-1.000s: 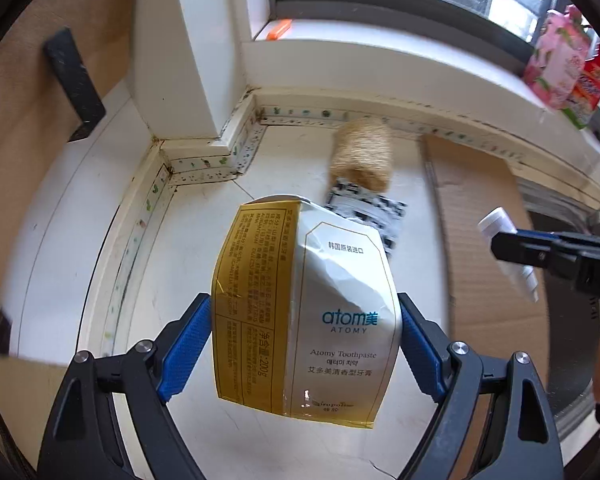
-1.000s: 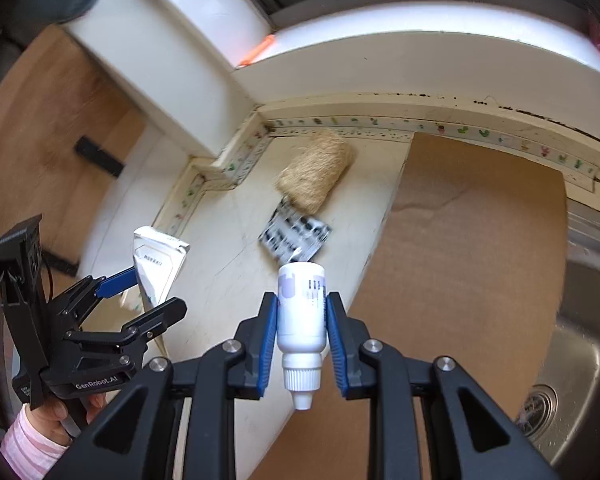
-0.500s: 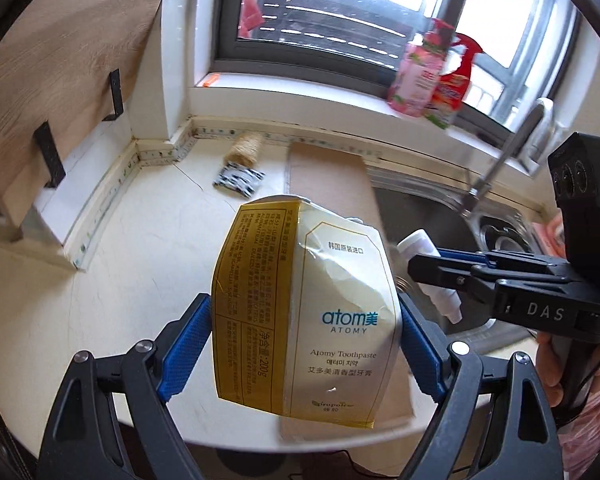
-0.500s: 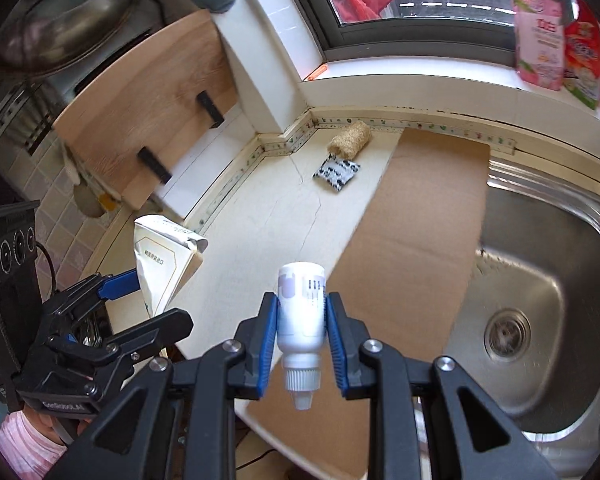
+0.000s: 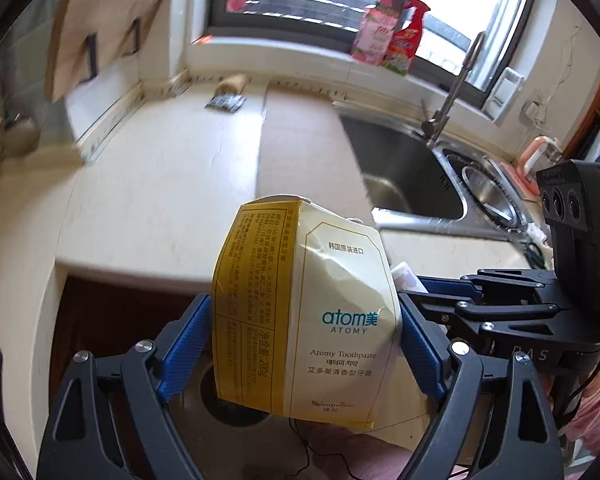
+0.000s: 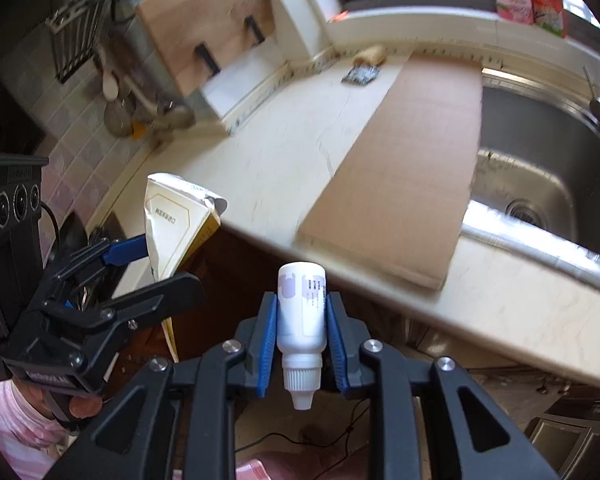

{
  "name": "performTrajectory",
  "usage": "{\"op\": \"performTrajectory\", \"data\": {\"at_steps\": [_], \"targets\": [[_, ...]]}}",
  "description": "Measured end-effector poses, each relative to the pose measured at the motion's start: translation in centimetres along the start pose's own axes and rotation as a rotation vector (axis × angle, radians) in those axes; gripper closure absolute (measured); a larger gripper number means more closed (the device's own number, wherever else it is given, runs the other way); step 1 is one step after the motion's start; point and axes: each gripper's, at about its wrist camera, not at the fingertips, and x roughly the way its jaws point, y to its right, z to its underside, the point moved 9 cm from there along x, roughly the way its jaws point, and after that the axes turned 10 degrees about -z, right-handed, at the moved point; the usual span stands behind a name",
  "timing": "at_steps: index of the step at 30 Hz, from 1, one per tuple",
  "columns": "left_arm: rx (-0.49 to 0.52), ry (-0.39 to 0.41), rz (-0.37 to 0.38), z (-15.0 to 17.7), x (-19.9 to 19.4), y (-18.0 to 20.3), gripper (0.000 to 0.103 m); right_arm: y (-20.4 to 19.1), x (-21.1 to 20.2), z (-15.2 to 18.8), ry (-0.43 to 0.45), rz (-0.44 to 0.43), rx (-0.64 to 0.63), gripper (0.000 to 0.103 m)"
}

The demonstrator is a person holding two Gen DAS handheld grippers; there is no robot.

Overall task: Collect trash
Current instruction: 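Carry the toothpaste box and white bottle down over the trash bin, then open both tools to drop the box and bottle into the bin, then raise both tools back up toward the counter corner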

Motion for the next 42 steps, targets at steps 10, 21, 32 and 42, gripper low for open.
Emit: {"op": "performTrajectory", "data": {"at_steps": [10,21,32,42], "targets": [[-0.179,-0.240,-0.160,14.5,9.2,-5.4,0.016,2.3,11.4,9.8,-0.257,-0.068,-0.003,0.079],[-0.231,-0.408,-0.310,26.3,24.7,-10.5,0.015,7.2,26.5,14.5,-0.363,-0.025,-0.043,0.078],[-0.311,-0.578,-0.338,32.9,32.5,-14.9,0.002,10.8,36.4,18.2,-0.368,0.105,-0.103,0.041],[-0.337,-0.580,-0.319,32.4,30.8,-15.0,0.001,13.1,39.2,20.5,-0.385,0.149,-0.153,0.041]]}}
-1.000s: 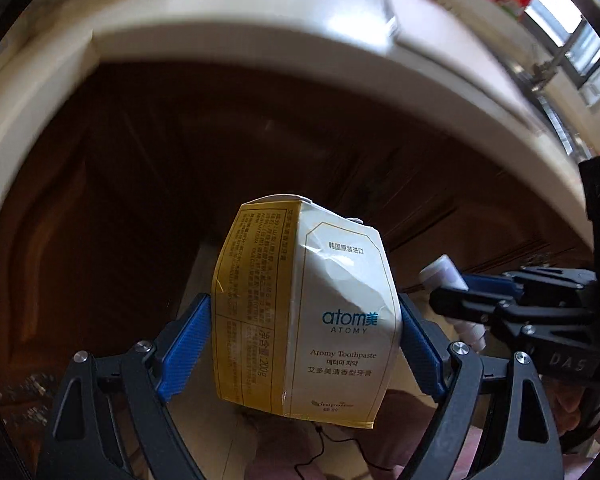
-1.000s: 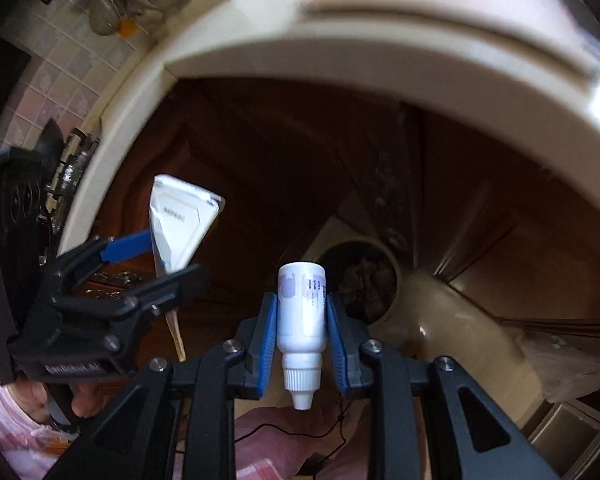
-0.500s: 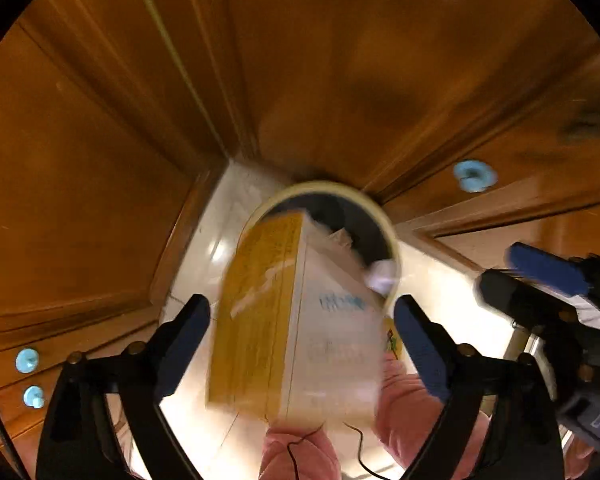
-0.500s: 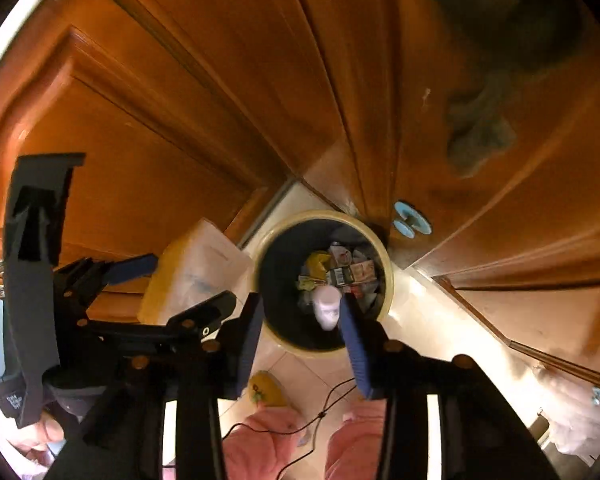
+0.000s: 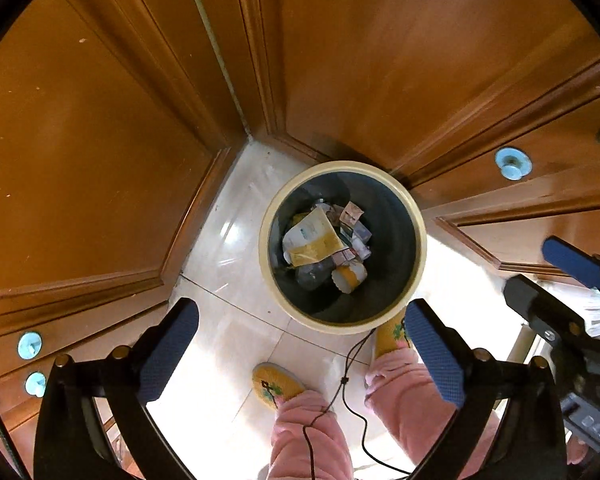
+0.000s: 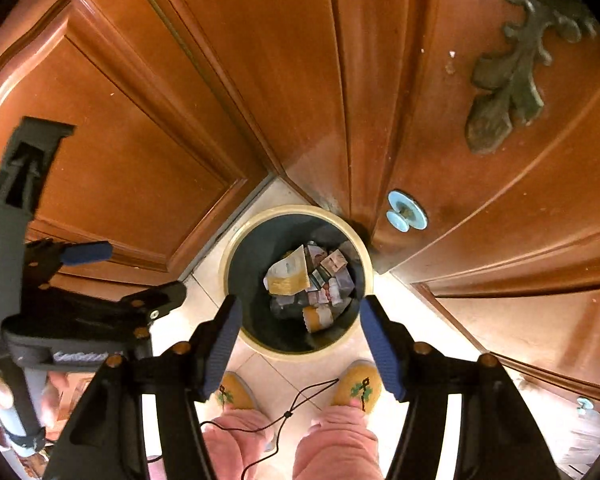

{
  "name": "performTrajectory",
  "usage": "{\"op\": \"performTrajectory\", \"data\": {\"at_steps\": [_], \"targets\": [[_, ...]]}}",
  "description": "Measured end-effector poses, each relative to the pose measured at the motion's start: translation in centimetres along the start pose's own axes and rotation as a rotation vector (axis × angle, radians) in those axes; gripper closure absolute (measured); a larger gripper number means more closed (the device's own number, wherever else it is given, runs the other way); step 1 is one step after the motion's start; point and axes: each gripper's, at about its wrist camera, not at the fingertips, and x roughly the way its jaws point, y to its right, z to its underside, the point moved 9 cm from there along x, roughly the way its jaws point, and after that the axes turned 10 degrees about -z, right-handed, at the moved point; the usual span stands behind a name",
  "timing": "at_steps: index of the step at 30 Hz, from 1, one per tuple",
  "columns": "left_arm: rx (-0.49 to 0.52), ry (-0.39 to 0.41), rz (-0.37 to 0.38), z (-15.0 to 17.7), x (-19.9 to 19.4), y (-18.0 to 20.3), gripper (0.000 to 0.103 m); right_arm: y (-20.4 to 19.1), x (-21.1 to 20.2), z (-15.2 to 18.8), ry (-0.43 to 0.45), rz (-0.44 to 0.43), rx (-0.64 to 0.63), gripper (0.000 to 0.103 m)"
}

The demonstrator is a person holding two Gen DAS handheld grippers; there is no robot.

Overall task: Collect trash
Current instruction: 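Raise both tools back up toward the counter corner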

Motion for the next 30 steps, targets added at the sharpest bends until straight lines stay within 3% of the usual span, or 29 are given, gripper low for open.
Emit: {"op": "performTrajectory", "data": {"at_steps": [7,15,22,30], "targets": [[-0.005,-0.005,-0.004,0.4,-2.2,-0.9,0.001,0.5,-0.6,0.1,0.007,0.005,0.006,0.041],[-0.010,0.013,0.007,0.6,-6.9,-1.7,0.001,-1.6,-6.1,-0.4,0.027,0.021,-0.008,0.041],[0.004,0.072,0.018,0.1,-13.3,-2.7,0.001,-3.8,-11.2,-1.0,0.072,0.050,-0.022,0.041],[0.039,0.202,0.027,-1.2,-23.0,-3.7,0.001,-6.0,-18.4,-2.8,0.190,0.083,-0.039,0.041]]}}
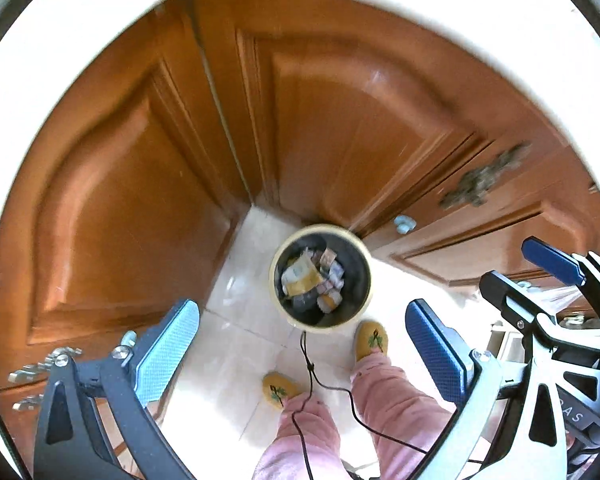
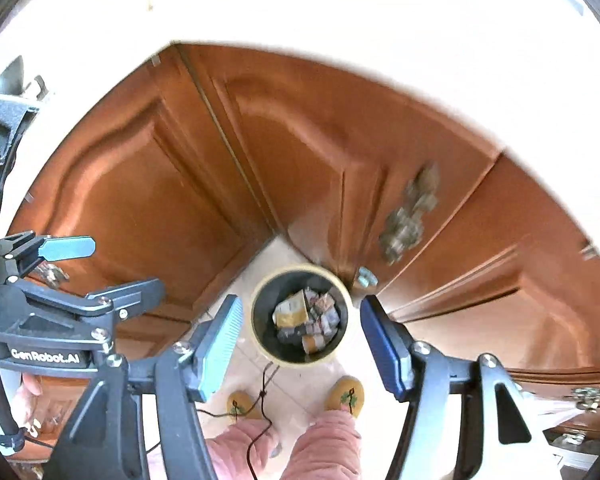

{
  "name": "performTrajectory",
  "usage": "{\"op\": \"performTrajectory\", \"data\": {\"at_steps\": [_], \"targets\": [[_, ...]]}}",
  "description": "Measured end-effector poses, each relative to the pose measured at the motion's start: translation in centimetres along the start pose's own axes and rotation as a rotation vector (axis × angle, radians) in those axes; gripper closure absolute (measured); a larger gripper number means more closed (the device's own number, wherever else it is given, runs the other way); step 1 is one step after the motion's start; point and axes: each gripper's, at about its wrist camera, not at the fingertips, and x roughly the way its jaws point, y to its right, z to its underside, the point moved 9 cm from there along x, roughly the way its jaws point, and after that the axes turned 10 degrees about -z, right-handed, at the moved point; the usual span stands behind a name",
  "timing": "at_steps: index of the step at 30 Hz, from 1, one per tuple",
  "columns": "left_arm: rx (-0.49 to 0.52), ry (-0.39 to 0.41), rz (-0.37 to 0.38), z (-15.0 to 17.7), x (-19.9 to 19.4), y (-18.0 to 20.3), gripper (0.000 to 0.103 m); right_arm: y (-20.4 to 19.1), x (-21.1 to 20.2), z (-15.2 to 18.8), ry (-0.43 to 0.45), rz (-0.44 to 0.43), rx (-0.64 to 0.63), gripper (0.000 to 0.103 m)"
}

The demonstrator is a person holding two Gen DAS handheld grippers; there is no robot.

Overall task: Collect trash
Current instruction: 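Raise both tools back up toward the counter corner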

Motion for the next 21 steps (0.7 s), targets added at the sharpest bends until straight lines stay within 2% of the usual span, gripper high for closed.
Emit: {"op": "performTrajectory", "data": {"at_steps": [7,21], "targets": [[0.039,0.136,0.019,-3.1,-9.0,0.0,0.001,-1.3,-7.7,-3.1,0.138,0.034,0.008,0.041],[0.188,0.416,0.111,-9.0,-23.7,3.8,0.001,-2.2,-23.0,-8.6,0.354,0.225,0.018,0.041]]}}
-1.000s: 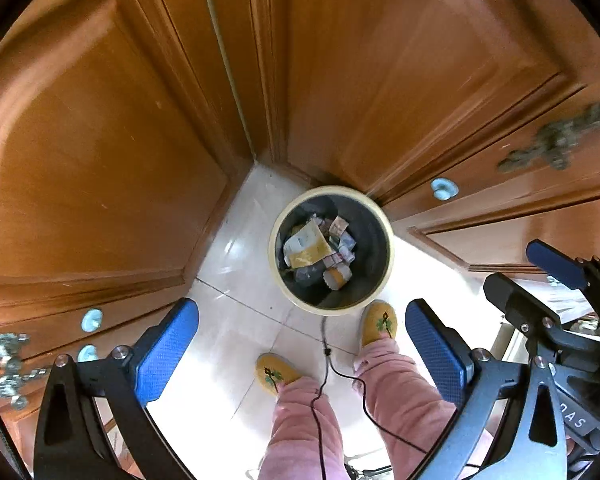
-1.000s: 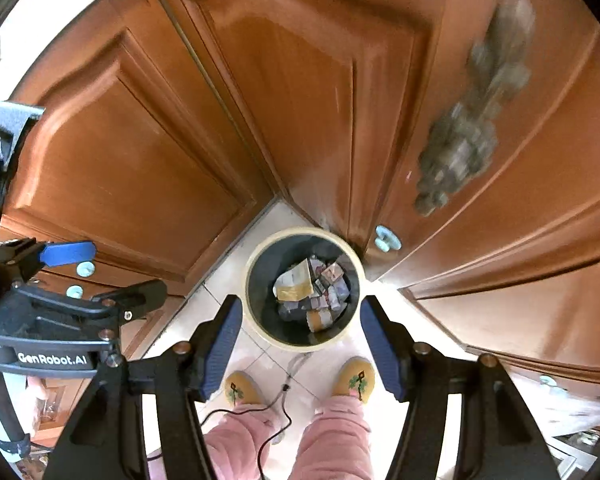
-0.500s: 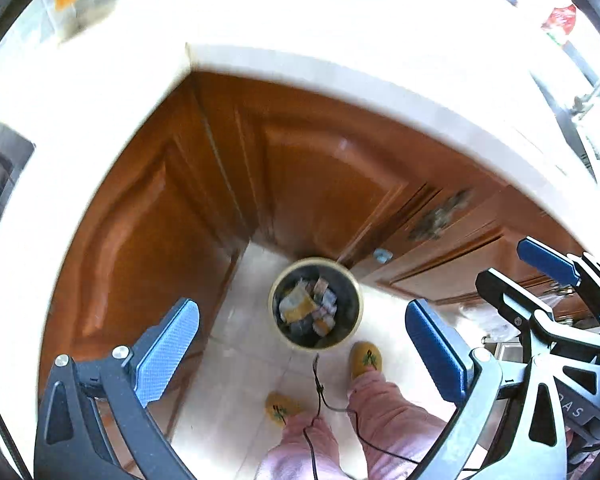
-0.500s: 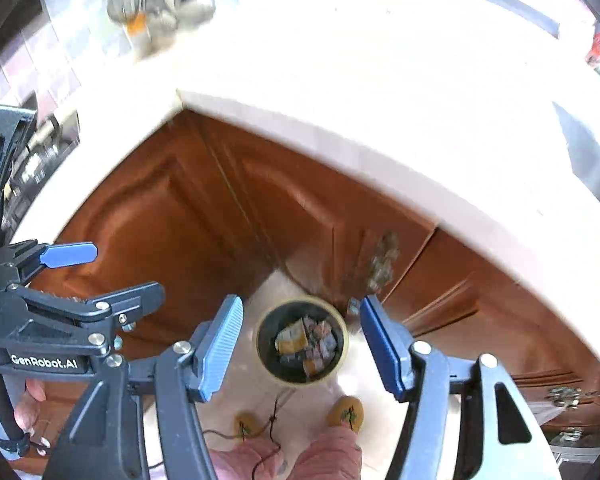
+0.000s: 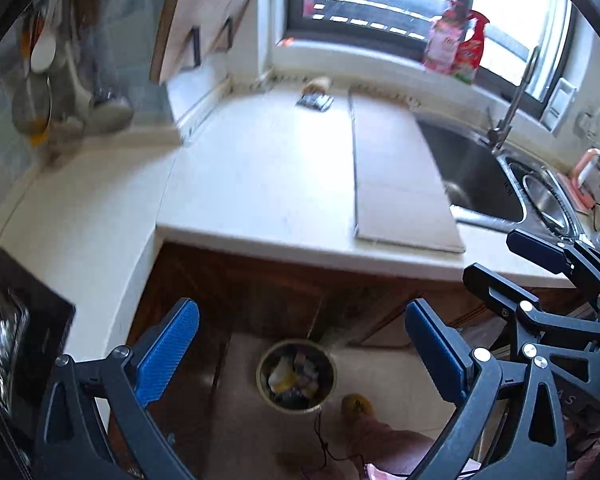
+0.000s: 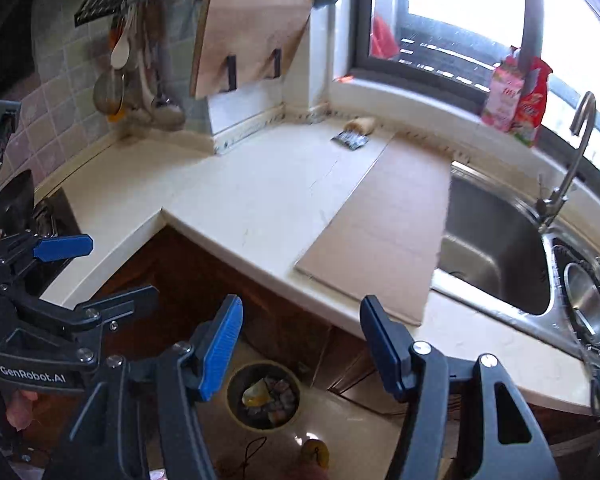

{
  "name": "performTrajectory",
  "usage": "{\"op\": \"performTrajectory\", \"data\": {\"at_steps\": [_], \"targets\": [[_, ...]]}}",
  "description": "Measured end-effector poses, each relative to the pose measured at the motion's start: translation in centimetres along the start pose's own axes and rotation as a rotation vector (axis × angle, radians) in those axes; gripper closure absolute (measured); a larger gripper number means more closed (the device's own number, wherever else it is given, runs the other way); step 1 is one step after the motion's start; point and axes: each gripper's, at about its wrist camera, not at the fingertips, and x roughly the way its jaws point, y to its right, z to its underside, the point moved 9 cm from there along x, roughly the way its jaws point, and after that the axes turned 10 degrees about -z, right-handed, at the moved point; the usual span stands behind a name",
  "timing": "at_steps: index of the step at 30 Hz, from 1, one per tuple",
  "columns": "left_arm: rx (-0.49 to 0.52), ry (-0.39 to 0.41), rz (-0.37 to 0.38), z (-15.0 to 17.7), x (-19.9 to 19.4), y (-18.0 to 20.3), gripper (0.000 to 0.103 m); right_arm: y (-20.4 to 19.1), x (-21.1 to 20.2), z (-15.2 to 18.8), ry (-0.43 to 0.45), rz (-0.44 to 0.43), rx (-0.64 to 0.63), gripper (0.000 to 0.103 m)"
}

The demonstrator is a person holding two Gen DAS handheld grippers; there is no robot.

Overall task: Collect trash
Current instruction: 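Raise both tools back up toward the counter corner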

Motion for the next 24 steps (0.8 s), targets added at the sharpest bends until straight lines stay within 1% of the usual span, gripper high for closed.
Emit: {"op": "performTrajectory", "data": {"at_steps": [3,7,10,14,18,24], "targets": [[0.023,0.053,0.009,-2.1,-1.5,0.8,0.001,1.0,-2.5,-1.7,0.033,0.039,0.006,0.041],[0.046,0.122,0.018,-4.9,-3.6,1.9,0.001,2.1,-4.5,-3.9,0.072,0.097,0.000,0.041],[0.059,0.168,0.027,-7.5,-4.7,2.8,0.001,3.4,-5.5,-5.6,0.089,0.150,-0.012,0.041],[0.062,0.209,0.021,-10.7,-5.0,3.8,0.001,5.9,-5.7,-8.3,0.113,0.168,-0.005,0.041],[0.058,0.226,-0.018,-14.5,-3.9,4.8,0.001,8.4,-4.6,-11.1,0.135,0.150,-0.017,0.041],[0.035,0.181,-0.056,-20.9,1.2,6.1,0.001,13.7,-0.8,-16.2,0.129,0.121,-0.052,0.041]]}}
